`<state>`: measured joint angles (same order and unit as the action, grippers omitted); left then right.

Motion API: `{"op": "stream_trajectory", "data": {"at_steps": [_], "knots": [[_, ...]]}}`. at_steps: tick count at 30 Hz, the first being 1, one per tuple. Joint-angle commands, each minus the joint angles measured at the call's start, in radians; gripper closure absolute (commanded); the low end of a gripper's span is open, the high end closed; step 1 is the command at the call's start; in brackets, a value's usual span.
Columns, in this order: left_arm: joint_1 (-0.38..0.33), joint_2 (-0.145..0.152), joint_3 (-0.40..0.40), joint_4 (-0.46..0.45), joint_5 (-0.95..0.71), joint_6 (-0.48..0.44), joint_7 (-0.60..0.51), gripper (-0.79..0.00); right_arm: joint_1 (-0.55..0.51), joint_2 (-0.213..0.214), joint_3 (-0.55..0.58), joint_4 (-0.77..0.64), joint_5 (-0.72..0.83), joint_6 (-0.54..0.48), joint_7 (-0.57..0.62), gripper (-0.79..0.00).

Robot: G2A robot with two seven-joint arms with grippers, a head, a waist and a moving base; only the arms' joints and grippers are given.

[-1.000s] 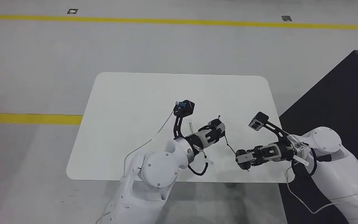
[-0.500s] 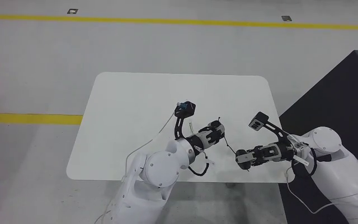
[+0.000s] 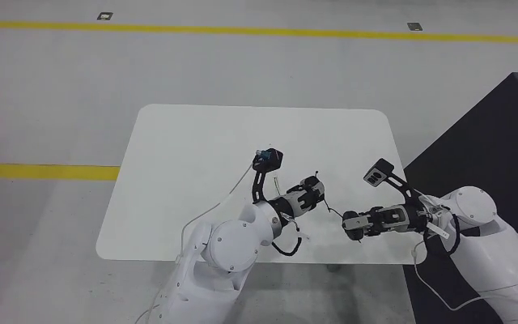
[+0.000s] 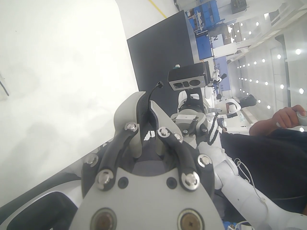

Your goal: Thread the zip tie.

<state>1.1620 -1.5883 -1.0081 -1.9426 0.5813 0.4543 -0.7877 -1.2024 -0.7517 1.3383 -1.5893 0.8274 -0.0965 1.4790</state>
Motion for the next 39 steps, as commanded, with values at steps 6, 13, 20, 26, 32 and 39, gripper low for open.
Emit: {"op": "stream_trajectory", "data": {"at_steps": [6,13,20,26,32,39], "knots": [[-0.009,0.006,0.006,0.0,0.001,0.0,-0.016,0.0,0.004,-0.003,0.01,-0.007,0.001,0.01,0.003,0.0],[-0.013,0.013,0.018,-0.003,0.003,-0.021,-0.03,0.0,0.001,-0.007,0.013,-0.009,-0.015,0.006,-0.008,0.0],[-0.013,0.02,0.018,-0.006,-0.003,-0.032,-0.036,0.0,0.003,-0.009,0.021,-0.004,-0.015,0.014,-0.005,0.0],[-0.014,0.024,0.02,-0.007,-0.008,-0.029,-0.026,-0.2,0.002,-0.012,0.02,-0.009,-0.026,0.022,-0.003,0.0],[-0.013,0.028,0.024,-0.006,-0.009,-0.02,-0.011,-0.785,-0.004,-0.015,0.01,-0.008,-0.041,0.024,0.002,0.0],[-0.01,0.031,0.008,-0.014,-0.032,-0.002,0.028,-0.785,0.0,-0.016,0.032,0.0,-0.026,0.025,0.017,0.0]]}}
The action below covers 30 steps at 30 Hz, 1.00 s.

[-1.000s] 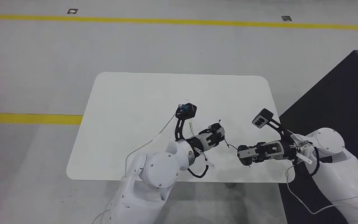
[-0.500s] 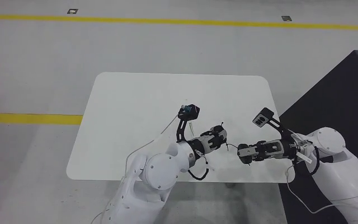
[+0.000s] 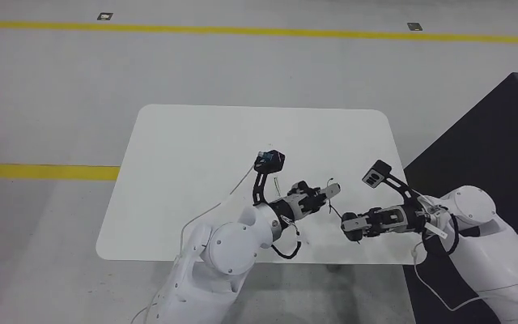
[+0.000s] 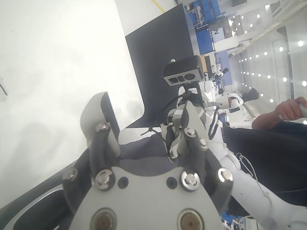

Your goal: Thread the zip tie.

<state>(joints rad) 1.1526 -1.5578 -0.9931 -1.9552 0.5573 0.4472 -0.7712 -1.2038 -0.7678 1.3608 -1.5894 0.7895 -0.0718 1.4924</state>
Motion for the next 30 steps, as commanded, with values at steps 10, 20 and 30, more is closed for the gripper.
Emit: {"op": "stream_trajectory", "data": {"at_steps": [10,20,30], "knots": [[-0.018,-0.002,-0.088,0.027,-0.098,0.092,0.114,-0.785,0.017,0.001,0.057,0.058,0.216,0.142,0.044,0.0],[-0.027,0.0,-0.093,0.048,-0.094,0.128,0.143,-0.785,0.089,-0.004,-0.032,0.158,0.343,0.291,0.044,0.0],[-0.027,0.0,-0.093,0.048,-0.094,0.128,0.143,-0.785,0.089,-0.004,-0.032,0.158,0.343,0.291,0.044,0.0]]}}
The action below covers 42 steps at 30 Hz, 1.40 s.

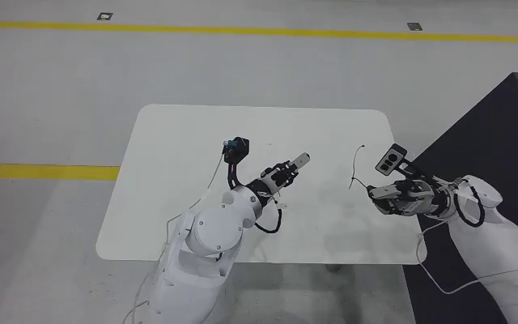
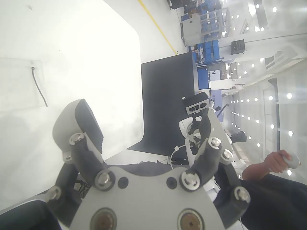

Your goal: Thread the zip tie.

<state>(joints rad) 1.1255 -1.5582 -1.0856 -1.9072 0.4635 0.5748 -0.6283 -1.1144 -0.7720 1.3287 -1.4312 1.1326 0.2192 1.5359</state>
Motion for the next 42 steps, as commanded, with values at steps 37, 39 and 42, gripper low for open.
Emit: {"op": "stream_trajectory", "data": {"at_steps": [37,39,42], "knots": [[0.053,0.049,0.258,-0.111,0.671,-0.375,-0.062,-0.785,0.0,0.0,0.0,0.0,0.0,0.0,0.0,0.0],[0.053,0.046,0.285,-0.128,0.679,-0.385,-0.062,-0.785,0.0,0.0,0.0,0.0,0.0,0.0,0.0,0.0],[0.056,0.041,0.307,-0.129,0.676,-0.386,-0.04,-0.785,0.0,0.0,0.0,0.0,0.0,0.0,0.0,0.0]]}}
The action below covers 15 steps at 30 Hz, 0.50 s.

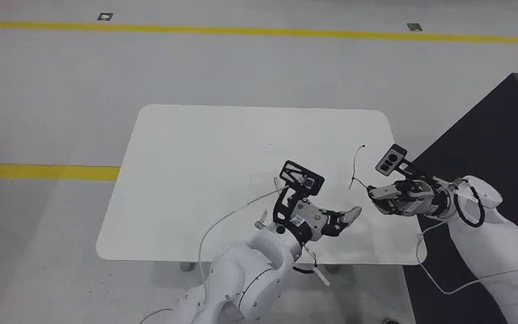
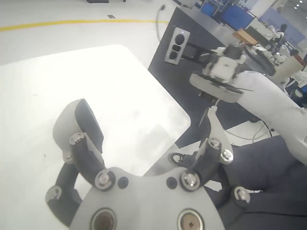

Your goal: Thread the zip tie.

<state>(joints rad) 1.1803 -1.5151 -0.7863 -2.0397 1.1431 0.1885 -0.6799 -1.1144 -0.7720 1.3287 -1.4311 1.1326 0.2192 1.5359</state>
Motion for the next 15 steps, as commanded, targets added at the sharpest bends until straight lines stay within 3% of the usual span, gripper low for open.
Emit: {"op": "stream_trajectory", "data": {"at_steps": [1,4,5,6,15], "knots": [[-0.002,-0.004,0.015,0.012,-0.003,-0.004,0.02,-0.785,0.0,0.0,0.0,0.0,0.0,0.0,0.0,0.0],[-0.014,-0.014,0.025,0.042,-0.019,0.028,0.065,-0.69,0.0,0.0,0.0,0.0,0.0,0.0,0.0,0.0],[-0.02,-0.018,0.023,0.054,-0.031,0.044,0.078,-0.579,0.0,0.0,0.0,0.0,0.0,0.0,0.0,0.0],[-0.029,-0.021,0.022,0.066,-0.035,0.06,0.085,-0.548,0.0,0.0,0.0,0.0,0.0,0.0,0.0,0.0],[-0.055,-0.034,0.023,0.09,-0.02,0.08,0.065,-0.468,0.0,0.0,0.0,0.0,0.0,0.0,0.0,0.0]]}}
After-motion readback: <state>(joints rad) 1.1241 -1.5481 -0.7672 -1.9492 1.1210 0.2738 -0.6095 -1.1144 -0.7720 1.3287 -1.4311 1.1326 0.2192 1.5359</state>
